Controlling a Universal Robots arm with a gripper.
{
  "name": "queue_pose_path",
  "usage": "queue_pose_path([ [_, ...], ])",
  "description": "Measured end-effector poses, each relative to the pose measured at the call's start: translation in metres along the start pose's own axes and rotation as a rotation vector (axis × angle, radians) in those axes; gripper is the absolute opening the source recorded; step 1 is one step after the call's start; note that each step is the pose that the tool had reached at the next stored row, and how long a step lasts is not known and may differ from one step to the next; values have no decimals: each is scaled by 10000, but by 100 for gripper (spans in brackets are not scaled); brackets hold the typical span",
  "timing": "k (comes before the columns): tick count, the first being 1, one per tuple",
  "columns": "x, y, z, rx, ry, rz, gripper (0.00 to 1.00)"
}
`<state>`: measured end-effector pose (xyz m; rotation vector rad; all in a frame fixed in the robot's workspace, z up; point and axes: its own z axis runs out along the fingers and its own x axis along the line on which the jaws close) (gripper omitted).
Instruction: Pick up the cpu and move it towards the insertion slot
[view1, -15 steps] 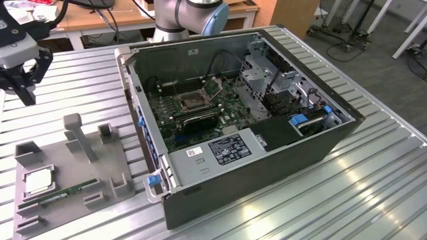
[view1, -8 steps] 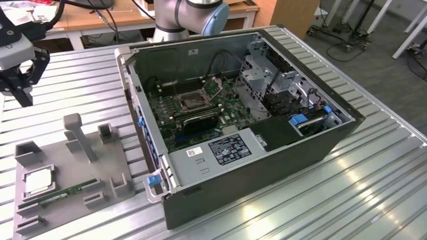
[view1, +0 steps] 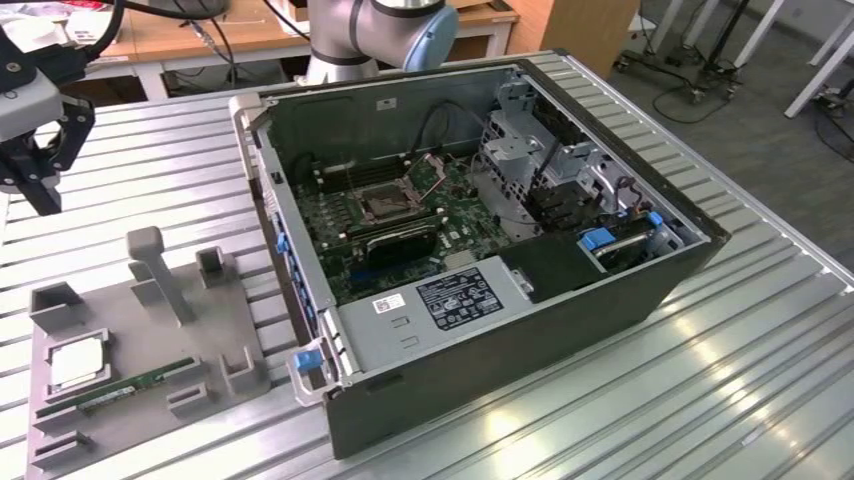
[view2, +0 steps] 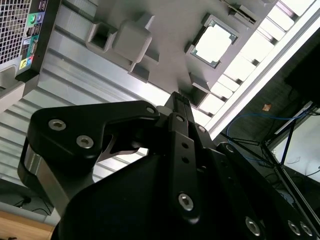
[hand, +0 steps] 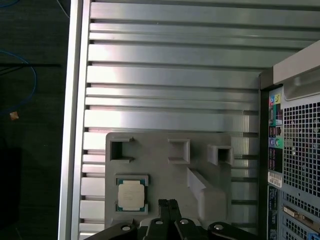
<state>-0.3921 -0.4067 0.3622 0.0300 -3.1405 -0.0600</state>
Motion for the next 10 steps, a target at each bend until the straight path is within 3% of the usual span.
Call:
queue_pose_path([
  [10,18,-10,0,0,0,-1,11],
])
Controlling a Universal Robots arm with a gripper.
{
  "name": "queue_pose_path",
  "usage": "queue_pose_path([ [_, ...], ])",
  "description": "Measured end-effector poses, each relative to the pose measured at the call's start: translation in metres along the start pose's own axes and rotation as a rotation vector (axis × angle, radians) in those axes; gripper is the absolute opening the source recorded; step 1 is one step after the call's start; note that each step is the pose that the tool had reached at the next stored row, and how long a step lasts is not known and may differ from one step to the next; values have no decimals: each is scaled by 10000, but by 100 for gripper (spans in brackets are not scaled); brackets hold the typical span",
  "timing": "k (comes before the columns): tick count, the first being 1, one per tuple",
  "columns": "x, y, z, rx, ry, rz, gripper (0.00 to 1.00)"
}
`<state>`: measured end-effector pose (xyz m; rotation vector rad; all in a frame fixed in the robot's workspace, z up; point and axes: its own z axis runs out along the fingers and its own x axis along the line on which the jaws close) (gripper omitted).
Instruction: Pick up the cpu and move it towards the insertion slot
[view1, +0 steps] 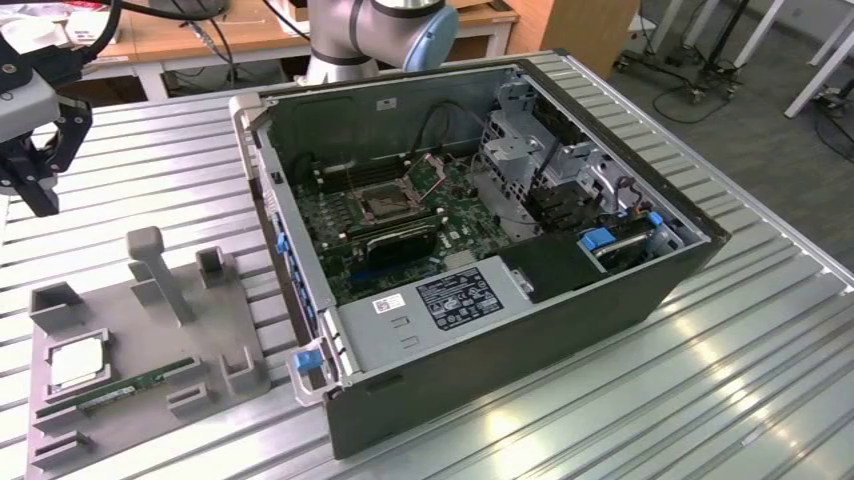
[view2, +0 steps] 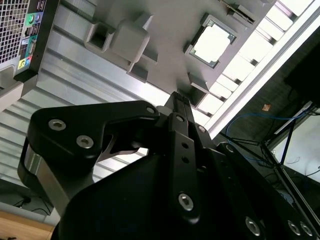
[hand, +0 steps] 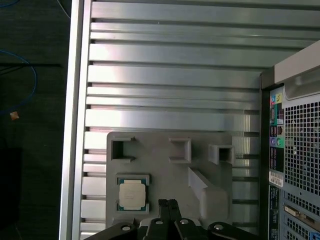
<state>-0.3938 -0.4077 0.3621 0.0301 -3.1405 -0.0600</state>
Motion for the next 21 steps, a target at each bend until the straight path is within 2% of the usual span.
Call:
queue_pose_path([
  [10,11,-9,0,0,1,1,11],
  [21,61,-102,20,0,0,1,11],
])
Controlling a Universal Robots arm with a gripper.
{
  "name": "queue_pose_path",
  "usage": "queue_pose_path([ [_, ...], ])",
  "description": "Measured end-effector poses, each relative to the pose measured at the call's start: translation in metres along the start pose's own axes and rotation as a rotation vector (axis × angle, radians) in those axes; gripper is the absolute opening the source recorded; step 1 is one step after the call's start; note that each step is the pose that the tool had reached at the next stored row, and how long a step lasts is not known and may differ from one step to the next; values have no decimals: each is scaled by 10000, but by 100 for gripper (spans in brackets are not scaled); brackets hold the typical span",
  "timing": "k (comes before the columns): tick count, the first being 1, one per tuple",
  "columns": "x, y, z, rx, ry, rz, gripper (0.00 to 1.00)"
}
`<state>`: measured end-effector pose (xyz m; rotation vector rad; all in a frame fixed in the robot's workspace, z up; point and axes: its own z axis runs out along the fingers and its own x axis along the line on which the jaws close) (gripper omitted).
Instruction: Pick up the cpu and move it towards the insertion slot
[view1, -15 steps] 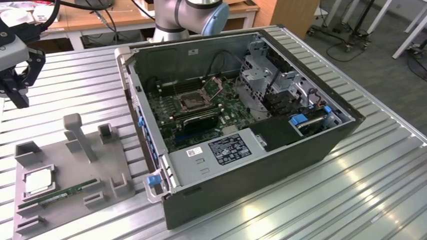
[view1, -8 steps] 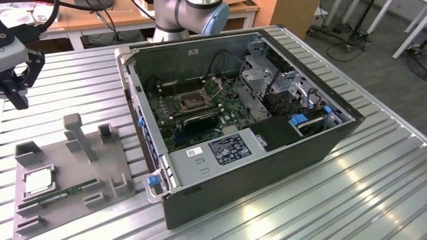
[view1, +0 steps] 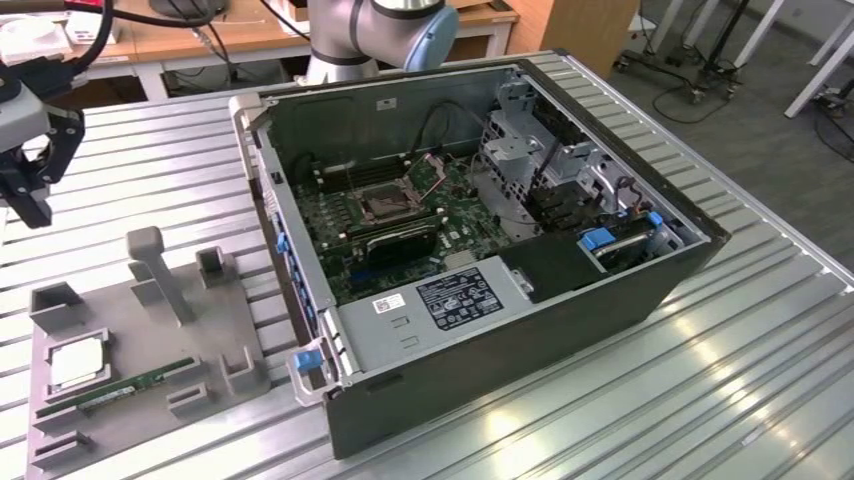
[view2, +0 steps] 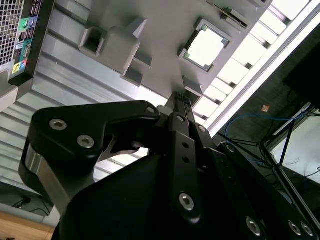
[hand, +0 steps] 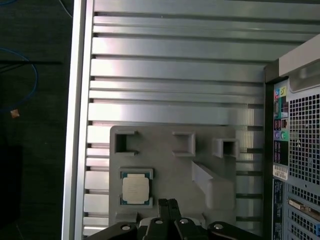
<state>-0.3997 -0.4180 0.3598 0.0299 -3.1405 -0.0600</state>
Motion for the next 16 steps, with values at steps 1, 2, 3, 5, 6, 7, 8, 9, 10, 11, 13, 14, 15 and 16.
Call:
queue_pose_path([
  [1,5,-7,7,0,-1,0,11],
  [2,10,-13,13,0,0,0,11],
  [3,15,-17,21,-1,-1,0,11],
  [5,23,-26,35,-1,-2,0,11],
  [6,25,-28,38,0,-1,0,11],
  [7,26,-28,39,1,1,0,11],
  [8,26,-28,39,1,2,-1,11],
  [9,26,-28,41,0,0,0,11],
  [10,26,-29,43,0,0,0,11],
  [11,26,-29,43,0,0,0,11],
  [13,27,-30,45,-2,-3,-2,11],
  [14,30,-31,46,-2,-3,-2,11],
  [15,33,-32,46,-1,-1,-2,11],
  [16,37,-34,47,0,0,-1,11],
])
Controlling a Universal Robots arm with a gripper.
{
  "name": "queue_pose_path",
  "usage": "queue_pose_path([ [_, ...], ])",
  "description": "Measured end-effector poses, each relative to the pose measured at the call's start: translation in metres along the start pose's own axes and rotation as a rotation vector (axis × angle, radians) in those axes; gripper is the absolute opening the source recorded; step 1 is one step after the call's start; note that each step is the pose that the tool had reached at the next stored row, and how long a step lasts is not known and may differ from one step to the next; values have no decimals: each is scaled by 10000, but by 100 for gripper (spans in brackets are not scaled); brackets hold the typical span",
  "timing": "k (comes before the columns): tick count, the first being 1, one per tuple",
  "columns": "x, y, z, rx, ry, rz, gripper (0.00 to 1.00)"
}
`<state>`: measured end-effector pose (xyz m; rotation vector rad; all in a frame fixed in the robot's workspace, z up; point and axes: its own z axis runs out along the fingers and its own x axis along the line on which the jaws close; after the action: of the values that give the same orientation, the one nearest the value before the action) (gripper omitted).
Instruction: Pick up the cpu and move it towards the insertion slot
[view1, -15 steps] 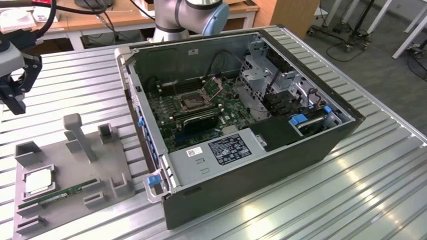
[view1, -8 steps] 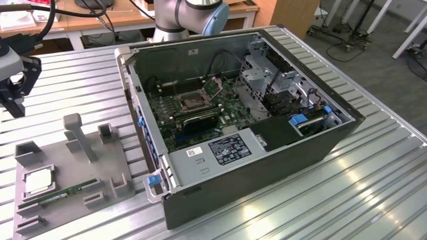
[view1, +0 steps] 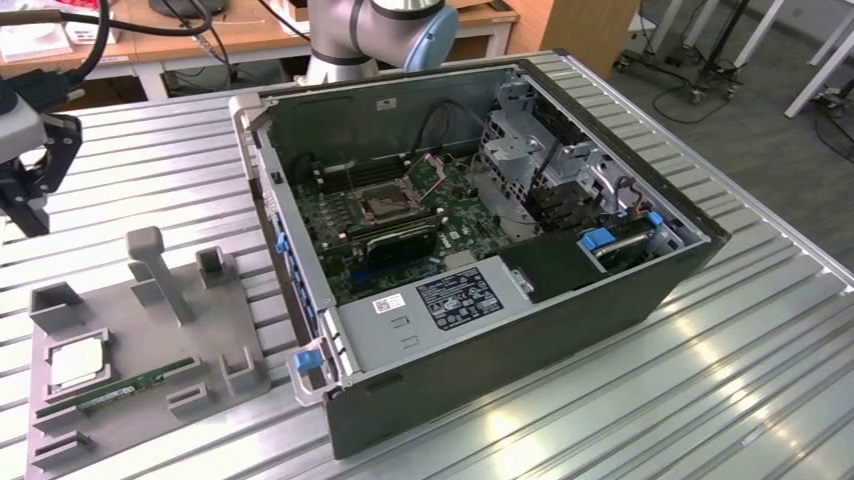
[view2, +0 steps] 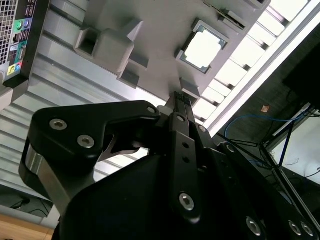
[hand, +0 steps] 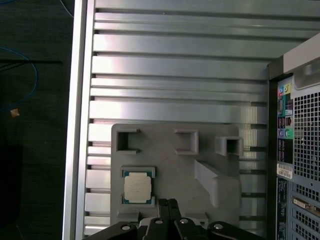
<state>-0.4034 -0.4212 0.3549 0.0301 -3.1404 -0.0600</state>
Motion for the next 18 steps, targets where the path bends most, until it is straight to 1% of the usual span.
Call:
queue_pose_path([
  [18,75,-42,70,0,-1,1,11],
])
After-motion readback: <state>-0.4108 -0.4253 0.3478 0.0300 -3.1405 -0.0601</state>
